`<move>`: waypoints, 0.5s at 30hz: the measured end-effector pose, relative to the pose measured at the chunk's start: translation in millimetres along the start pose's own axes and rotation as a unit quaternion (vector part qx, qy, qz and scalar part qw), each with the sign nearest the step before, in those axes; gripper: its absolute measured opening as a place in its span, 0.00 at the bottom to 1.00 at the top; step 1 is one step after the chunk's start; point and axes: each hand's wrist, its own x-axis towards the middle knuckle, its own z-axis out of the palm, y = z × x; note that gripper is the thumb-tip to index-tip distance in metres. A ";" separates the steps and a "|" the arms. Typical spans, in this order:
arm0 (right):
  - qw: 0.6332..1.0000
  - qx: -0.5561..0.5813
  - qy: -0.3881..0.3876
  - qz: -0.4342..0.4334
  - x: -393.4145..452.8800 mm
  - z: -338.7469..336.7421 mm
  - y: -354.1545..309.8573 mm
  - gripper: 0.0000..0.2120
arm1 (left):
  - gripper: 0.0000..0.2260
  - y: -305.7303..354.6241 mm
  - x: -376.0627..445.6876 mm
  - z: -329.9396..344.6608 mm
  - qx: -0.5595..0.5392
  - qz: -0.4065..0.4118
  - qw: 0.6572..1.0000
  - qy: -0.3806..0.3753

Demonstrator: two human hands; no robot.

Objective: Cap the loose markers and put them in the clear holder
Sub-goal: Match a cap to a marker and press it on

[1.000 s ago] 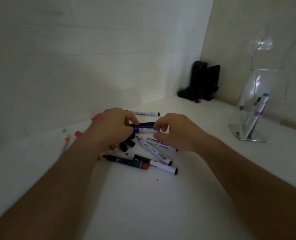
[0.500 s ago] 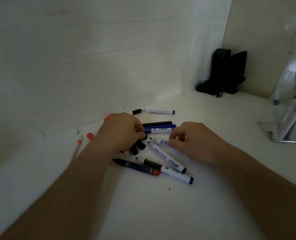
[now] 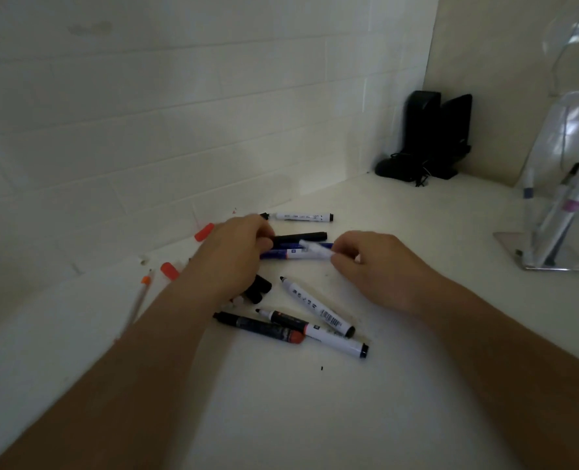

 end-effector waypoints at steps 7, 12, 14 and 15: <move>0.990 0.113 0.069 -0.052 -3.8 -16.1 6.2 0.07 | 0.11 16.4 -10.2 -3.9 -0.211 0.025 0.974 0.076; 0.989 0.109 0.081 -0.050 -3.1 -15.2 6.7 0.08 | 0.11 20.9 -10.4 -1.5 -0.209 0.021 0.974 0.087; 0.991 0.102 0.078 -0.048 -3.5 -12.6 7.9 0.08 | 0.10 20.3 -11.7 -0.8 -0.201 0.023 0.975 0.087; 0.991 0.093 0.077 -0.049 -3.5 -12.3 8.6 0.08 | 0.10 20.7 -11.9 -0.2 -0.197 0.026 0.976 0.087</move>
